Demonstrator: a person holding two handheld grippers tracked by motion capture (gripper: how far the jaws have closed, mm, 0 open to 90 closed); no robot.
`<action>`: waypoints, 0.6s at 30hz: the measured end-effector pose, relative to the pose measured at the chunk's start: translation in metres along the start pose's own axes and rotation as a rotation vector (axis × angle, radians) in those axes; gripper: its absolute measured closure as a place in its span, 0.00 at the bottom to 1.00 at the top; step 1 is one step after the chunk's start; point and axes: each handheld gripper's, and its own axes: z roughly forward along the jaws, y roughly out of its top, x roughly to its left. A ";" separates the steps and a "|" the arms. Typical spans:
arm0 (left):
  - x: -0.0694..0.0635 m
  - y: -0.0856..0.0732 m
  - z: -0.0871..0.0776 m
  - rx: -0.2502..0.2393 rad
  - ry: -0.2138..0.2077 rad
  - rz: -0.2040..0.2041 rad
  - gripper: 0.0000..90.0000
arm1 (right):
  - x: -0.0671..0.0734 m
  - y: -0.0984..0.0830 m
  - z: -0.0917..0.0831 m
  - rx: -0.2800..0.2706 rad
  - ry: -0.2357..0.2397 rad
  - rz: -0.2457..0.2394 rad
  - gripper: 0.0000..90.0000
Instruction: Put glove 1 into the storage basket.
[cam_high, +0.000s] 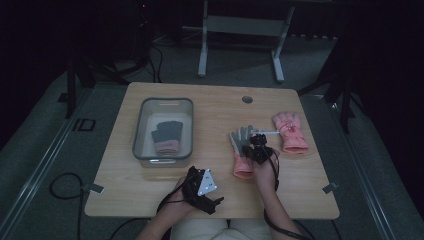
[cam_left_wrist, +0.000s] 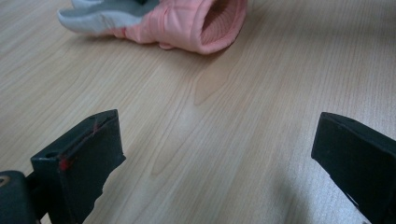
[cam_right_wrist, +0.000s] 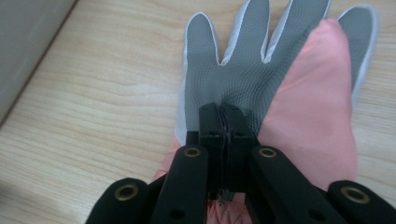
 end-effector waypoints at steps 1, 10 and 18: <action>0.000 0.000 0.000 -0.001 0.001 0.000 0.02 | 0.001 0.000 0.002 0.007 -0.005 -0.015 0.98; 0.002 -0.001 -0.003 -0.007 0.008 -0.004 0.02 | -0.009 -0.002 0.001 0.026 0.035 -0.085 0.97; 0.002 0.000 -0.002 -0.005 0.006 -0.002 0.02 | -0.013 -0.005 -0.001 0.034 0.042 -0.159 0.96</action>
